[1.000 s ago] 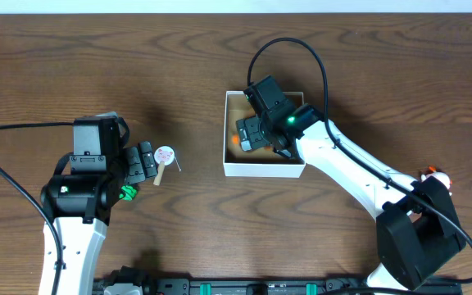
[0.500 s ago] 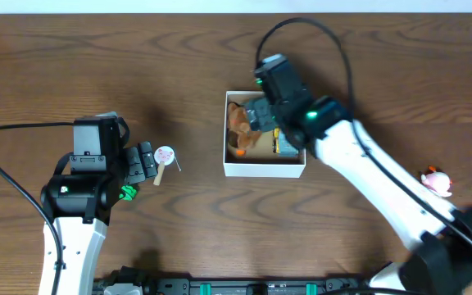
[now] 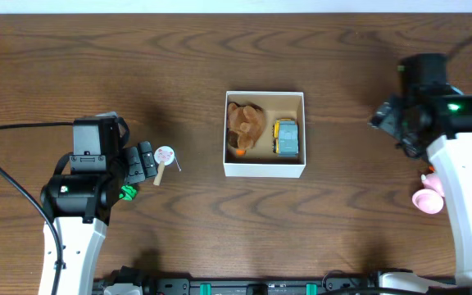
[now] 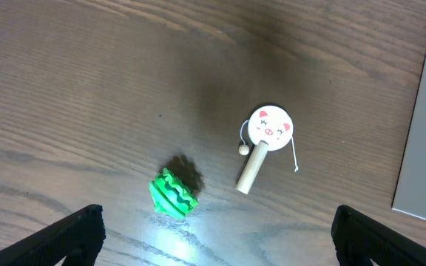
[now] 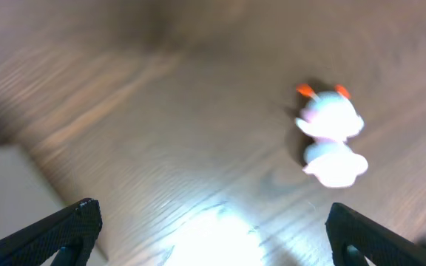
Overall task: Pack container
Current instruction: 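Move the right gripper to the pink-and-white plush and grasp it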
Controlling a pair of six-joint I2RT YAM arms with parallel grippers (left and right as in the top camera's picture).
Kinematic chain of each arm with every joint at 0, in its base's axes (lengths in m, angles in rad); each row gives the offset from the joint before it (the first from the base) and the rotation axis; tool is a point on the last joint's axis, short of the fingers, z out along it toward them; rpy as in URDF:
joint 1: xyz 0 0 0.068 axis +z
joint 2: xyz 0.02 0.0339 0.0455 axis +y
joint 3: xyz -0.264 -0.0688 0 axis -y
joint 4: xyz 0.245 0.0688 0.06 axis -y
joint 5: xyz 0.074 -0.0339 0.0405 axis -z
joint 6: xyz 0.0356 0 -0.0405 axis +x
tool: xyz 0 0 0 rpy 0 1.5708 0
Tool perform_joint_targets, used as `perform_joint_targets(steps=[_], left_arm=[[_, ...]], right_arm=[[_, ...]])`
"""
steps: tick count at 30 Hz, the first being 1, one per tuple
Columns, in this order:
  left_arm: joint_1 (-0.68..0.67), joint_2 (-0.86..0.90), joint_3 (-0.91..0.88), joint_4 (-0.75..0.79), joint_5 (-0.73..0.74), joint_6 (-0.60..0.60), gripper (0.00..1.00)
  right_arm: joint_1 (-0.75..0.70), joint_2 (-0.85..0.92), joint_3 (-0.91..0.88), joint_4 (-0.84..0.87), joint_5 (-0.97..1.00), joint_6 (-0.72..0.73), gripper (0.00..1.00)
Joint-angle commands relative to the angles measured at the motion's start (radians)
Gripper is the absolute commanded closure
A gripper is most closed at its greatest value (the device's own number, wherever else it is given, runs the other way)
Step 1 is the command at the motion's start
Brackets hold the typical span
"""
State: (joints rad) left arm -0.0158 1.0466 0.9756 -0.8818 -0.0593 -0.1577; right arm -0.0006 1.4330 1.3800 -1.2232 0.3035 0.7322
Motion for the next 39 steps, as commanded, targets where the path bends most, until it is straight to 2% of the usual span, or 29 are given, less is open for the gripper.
perform_joint_targets(steps=[1,7,14,18,25,28,31,36,39], left_arm=[[0.004,0.005,0.016,0.001,-0.004,-0.005,0.02],[0.004,0.005,0.012,0.000,-0.004,-0.005,0.02],[0.004,0.005,0.012,0.000,-0.004,-0.005,0.02],[0.004,0.005,0.012,0.000,-0.004,-0.005,0.02],[0.004,0.005,0.012,0.000,-0.004,-0.005,0.02],[0.004,0.005,0.012,0.000,-0.004,-0.005,0.02],[0.004,0.005,0.012,0.000,-0.004,-0.005,0.02],[0.004,0.005,0.012,0.000,-0.004,-0.005,0.02],[0.004,0.005,0.012,0.000,-0.004,-0.005,0.02]], right_arm=[[-0.123,0.013,-0.087,0.019,-0.057,0.070,0.01],[-0.325,0.040,-0.269,0.153,-0.067,0.009,0.01],[-0.497,0.072,-0.420,0.360,-0.098,-0.174,0.01],[-0.543,0.107,-0.470,0.411,-0.112,-0.177,0.01],[-0.541,0.153,-0.520,0.465,-0.154,-0.181,0.06],[-0.540,0.156,-0.520,0.465,-0.155,-0.188,0.20],[-0.541,0.156,-0.520,0.464,-0.162,-0.189,0.47],[-0.541,0.156,-0.520,0.465,-0.206,-0.207,0.98],[-0.536,0.154,-0.510,0.465,-0.253,-0.215,0.99]])
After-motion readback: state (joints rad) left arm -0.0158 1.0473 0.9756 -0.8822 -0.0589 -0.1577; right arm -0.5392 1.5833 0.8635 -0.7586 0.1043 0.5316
